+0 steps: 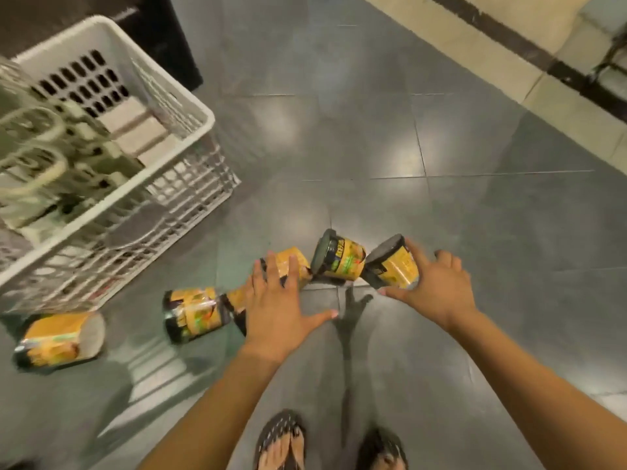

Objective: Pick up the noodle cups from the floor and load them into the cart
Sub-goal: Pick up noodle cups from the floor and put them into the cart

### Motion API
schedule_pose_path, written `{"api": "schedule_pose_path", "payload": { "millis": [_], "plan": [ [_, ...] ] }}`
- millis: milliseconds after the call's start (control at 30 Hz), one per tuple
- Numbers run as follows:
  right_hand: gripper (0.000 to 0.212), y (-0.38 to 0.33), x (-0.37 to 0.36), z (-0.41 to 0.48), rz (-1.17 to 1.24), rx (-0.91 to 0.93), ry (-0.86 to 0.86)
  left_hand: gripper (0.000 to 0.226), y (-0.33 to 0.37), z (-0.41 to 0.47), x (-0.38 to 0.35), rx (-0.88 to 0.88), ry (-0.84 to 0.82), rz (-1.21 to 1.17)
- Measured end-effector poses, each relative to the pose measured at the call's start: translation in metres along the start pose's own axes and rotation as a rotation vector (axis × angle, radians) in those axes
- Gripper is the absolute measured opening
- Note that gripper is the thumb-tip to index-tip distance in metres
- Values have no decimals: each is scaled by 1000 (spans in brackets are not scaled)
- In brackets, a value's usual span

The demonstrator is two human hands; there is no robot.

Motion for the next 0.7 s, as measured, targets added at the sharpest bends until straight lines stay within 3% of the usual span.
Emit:
{"api": "schedule_pose_path", "payload": {
  "millis": [233, 400, 533, 700],
  "plan": [
    [120, 42, -66, 93, -85, 11, 177, 128, 51, 124, -68, -93, 150, -11],
    [125, 60, -95, 113, 27, 30, 191, 139, 61, 157, -86, -75, 136, -52],
    [122, 60, -112, 111, 203, 123, 172, 129, 68, 162, -99, -68, 52, -165],
    [115, 73, -124, 100, 332, 142, 265, 119, 94, 155, -102, -187, 96, -195]
  ]
}}
Point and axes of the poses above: each hand's wrist, its own z-axis towards the middle knuckle, its own x-axis out of the back of the hand, y = z × x, the point moved 10 cm from there along z, towards the middle knuckle, and after that the axes turned 7 degrees about x, right-handed, at the moved point
